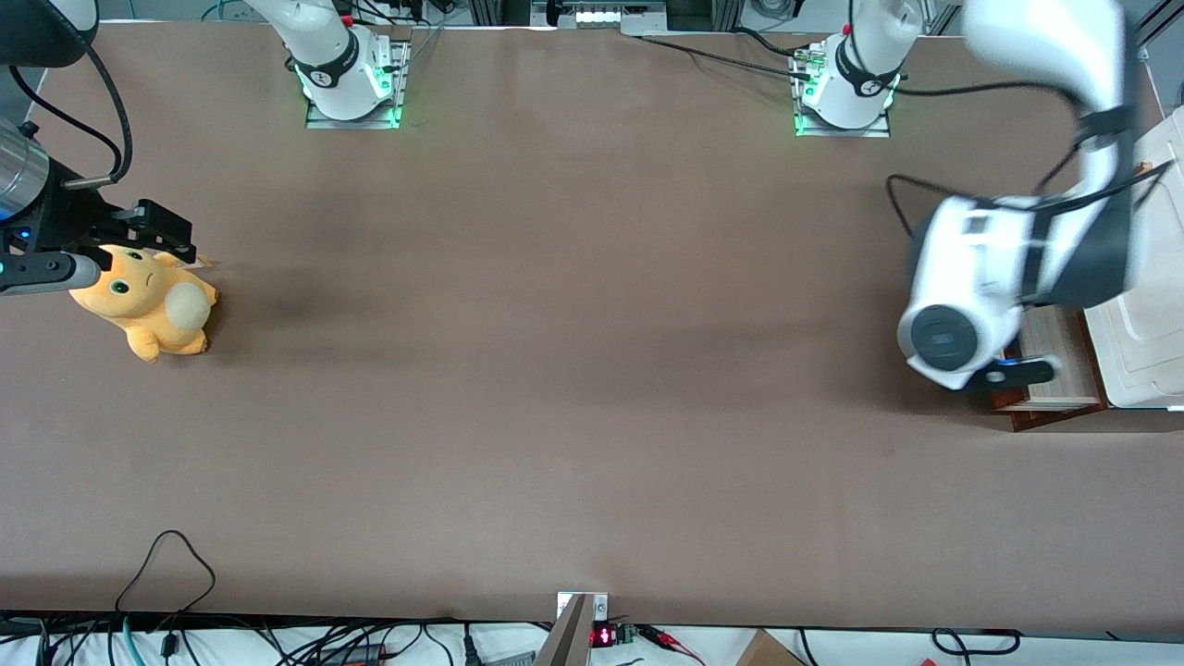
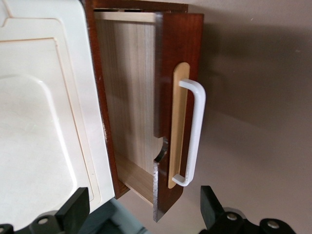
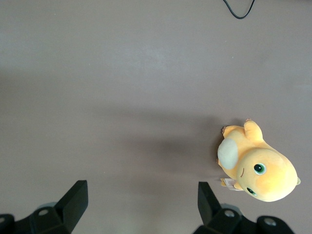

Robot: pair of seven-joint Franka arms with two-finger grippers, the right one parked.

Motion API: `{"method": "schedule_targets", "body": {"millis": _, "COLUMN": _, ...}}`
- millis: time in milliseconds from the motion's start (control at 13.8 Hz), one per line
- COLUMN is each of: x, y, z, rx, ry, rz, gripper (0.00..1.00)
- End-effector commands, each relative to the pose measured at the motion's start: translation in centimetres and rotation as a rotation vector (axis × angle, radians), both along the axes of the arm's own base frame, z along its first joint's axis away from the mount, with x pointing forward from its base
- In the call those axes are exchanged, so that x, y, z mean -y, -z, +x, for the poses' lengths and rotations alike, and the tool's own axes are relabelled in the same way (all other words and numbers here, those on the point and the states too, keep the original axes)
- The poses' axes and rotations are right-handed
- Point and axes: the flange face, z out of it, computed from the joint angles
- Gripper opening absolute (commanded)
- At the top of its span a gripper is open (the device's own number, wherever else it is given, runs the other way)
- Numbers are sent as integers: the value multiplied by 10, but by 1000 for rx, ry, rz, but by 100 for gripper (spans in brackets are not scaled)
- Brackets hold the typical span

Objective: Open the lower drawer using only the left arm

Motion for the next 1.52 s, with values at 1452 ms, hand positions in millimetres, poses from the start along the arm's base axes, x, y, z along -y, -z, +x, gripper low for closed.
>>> {"method": "schedule_targets", "body": {"millis": 1452, "x": -67, "y": -198, "z": -17, "rx": 358, "ry": 38, "rz": -614, "gripper": 100}}
